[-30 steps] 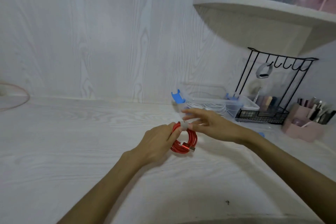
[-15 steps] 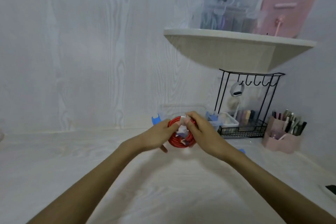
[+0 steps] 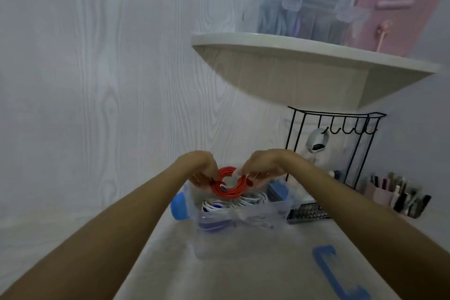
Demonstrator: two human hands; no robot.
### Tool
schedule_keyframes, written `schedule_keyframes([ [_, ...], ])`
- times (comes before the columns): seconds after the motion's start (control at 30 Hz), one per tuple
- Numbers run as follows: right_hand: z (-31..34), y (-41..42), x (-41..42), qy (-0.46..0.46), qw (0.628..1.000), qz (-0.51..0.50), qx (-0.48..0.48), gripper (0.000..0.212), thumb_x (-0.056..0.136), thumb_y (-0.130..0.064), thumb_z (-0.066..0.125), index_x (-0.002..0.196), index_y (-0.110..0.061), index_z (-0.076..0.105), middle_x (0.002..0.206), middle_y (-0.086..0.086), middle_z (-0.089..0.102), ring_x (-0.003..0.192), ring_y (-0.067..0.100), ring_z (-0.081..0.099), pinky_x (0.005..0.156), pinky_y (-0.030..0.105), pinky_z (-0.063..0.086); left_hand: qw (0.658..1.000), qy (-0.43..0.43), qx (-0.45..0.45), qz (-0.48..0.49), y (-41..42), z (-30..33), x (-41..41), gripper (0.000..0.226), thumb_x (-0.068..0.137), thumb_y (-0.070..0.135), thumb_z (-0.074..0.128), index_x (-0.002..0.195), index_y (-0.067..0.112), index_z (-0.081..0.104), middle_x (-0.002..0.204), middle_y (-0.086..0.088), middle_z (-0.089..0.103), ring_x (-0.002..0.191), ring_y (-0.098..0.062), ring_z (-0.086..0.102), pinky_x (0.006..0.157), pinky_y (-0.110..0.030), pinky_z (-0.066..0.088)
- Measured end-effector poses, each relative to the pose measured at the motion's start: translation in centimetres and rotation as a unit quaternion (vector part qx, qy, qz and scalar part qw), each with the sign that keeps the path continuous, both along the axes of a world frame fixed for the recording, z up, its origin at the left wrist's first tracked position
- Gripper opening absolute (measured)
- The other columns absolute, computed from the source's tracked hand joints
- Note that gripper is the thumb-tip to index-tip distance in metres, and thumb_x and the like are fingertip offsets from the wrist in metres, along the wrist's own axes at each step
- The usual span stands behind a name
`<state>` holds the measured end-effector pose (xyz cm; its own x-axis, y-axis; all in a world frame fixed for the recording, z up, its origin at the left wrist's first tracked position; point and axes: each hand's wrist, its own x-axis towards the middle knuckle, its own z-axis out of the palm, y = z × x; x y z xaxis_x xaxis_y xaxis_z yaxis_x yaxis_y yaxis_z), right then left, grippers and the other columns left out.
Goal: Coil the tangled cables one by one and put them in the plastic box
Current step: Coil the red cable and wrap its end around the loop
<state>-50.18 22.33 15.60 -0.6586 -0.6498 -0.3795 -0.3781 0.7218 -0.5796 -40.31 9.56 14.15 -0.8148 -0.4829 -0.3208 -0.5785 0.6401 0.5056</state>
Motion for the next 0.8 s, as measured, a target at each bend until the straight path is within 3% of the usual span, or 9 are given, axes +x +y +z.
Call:
schedule_keyframes([
  [0.1, -3.2, -2.6, -1.9, -0.008, 0.998, -0.025, 0.051, 0.035, 0.090, -0.018, 0.063, 0.110, 0.009, 0.056, 0.079, 0.011, 0.061, 0.065, 0.019, 0.062, 0.069, 0.030, 0.059, 0.997, -0.047, -0.050, -0.030, -1.1, -2.6, -2.5, 0.023, 0.094, 0.019, 0.057, 0.107, 0.000, 0.057, 0.084, -0.011, 0.066, 0.063, -0.013, 0.056, 0.083, -0.027, 0.052],
  [0.17, -5.1, -3.7, -2.5, 0.015, 0.995, -0.021, 0.095, 0.028, 0.087, -0.022, 0.068, 0.089, 0.004, 0.056, 0.076, 0.009, 0.060, 0.062, 0.018, 0.061, 0.071, 0.030, 0.059, 0.996, -0.048, -0.060, -0.051, -1.6, -3.9, -3.5, 0.015, 0.090, 0.014, 0.062, 0.088, 0.001, 0.056, 0.084, -0.013, 0.067, 0.058, -0.012, 0.055, 0.088, -0.030, 0.053],
  [0.23, -6.0, -4.5, -2.9, 0.064, 0.987, 0.005, 0.149, 0.032, 0.085, -0.031, 0.070, 0.077, -0.004, 0.055, 0.073, 0.005, 0.060, 0.059, 0.014, 0.058, 0.063, 0.023, 0.056, 0.995, -0.039, -0.055, -0.071, -2.0, -4.4, -4.0, 0.010, 0.087, 0.010, 0.065, 0.085, 0.003, 0.057, 0.072, -0.007, 0.064, 0.057, -0.011, 0.057, 0.077, -0.026, 0.056],
  [0.33, -5.7, -4.9, -3.6, 0.100, 0.975, 0.032, 0.196, 0.033, 0.083, -0.036, 0.071, 0.090, -0.006, 0.063, 0.080, 0.003, 0.062, 0.068, 0.013, 0.055, 0.070, 0.020, 0.050, 0.994, -0.007, -0.048, -0.101, -2.3, -4.0, -4.2, 0.009, 0.082, 0.008, 0.071, 0.090, 0.006, 0.066, 0.067, -0.005, 0.063, 0.058, -0.009, 0.060, 0.057, -0.018, 0.054],
  [0.43, -5.7, -5.3, -3.5, 0.140, 0.961, 0.066, 0.230, 0.040, 0.086, -0.038, 0.067, 0.108, -0.005, 0.066, 0.106, 0.008, 0.066, 0.073, 0.011, 0.058, 0.074, 0.025, 0.046, 0.987, -0.012, -0.103, -0.124, -2.1, -4.6, -4.6, 0.012, 0.077, 0.021, 0.077, 0.079, 0.014, 0.067, 0.055, 0.005, 0.063, 0.053, -0.006, 0.057, 0.062, -0.019, 0.053],
  [0.5, -6.3, -5.5, -3.3, 0.174, 0.949, 0.076, 0.252, 0.043, 0.085, -0.043, 0.066, 0.107, -0.006, 0.065, 0.097, 0.002, 0.069, 0.063, 0.010, 0.057, 0.073, 0.028, 0.045, 0.981, -0.021, -0.148, -0.124, -2.0, -5.1, -4.9, 0.020, 0.075, 0.030, 0.078, 0.069, 0.019, 0.063, 0.049, 0.010, 0.061, 0.052, -0.004, 0.054, 0.068, -0.020, 0.049],
  [0.6, -7.0, -5.3, -2.9, 0.148, 0.959, 0.054, 0.234, 0.040, 0.084, -0.042, 0.067, 0.097, -0.004, 0.065, 0.060, -0.003, 0.066, 0.058, 0.009, 0.059, 0.079, 0.026, 0.051, 0.977, -0.033, -0.175, -0.121, -1.5, -5.3, -4.5, 0.026, 0.077, 0.032, 0.076, 0.067, 0.019, 0.056, 0.084, -0.001, 0.072, 0.063, -0.010, 0.061, 0.073, -0.024, 0.051],
  [0.7, -5.3, -3.9, -1.4, 0.095, 0.982, 0.061, 0.155, 0.042, 0.089, -0.028, 0.065, 0.113, 0.005, 0.062, 0.100, 0.014, 0.070, 0.096, 0.025, 0.066, 0.096, 0.035, 0.050, 0.974, -0.040, -0.194, -0.113, 0.1, -4.2, -2.9, 0.026, 0.086, 0.034, 0.065, 0.088, 0.009, 0.059, 0.102, -0.007, 0.068, 0.081, -0.020, 0.065, 0.073, -0.028, 0.054],
  [0.8, -2.4, -0.8, 0.6, 0.128, 0.986, 0.081, 0.072, 0.037, 0.095, -0.014, 0.053, 0.130, -0.002, 0.052, 0.117, 0.018, 0.062, 0.097, 0.026, 0.062, 0.086, 0.029, 0.050, 0.959, 0.037, -0.261, -0.101, 1.7, -2.1, -0.3, 0.032, 0.092, 0.036, 0.054, 0.111, 0.011, 0.061, 0.109, -0.003, 0.065, 0.087, -0.020, 0.059, 0.075, -0.031, 0.047],
])
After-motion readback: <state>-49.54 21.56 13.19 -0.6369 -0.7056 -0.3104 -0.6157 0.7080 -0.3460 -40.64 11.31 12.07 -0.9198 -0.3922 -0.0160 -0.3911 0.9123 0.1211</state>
